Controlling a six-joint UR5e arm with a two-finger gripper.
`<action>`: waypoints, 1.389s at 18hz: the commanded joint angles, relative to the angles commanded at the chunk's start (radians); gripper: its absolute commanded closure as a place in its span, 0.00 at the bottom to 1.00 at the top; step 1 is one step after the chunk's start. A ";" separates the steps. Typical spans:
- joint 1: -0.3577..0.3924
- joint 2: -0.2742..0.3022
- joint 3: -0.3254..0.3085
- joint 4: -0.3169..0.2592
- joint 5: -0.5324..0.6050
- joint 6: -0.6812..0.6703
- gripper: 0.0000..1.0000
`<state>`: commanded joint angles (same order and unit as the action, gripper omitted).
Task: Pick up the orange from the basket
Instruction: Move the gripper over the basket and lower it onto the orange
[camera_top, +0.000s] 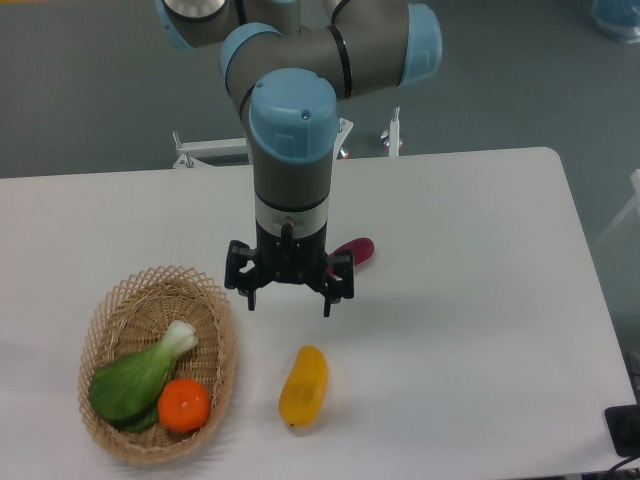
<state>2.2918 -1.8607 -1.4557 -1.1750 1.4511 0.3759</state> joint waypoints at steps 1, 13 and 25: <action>0.000 0.000 -0.003 0.002 0.002 -0.002 0.00; -0.009 -0.023 0.000 0.017 0.002 -0.067 0.00; -0.185 -0.221 0.000 0.138 0.011 -0.232 0.00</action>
<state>2.1064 -2.0814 -1.4558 -1.0372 1.4619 0.1443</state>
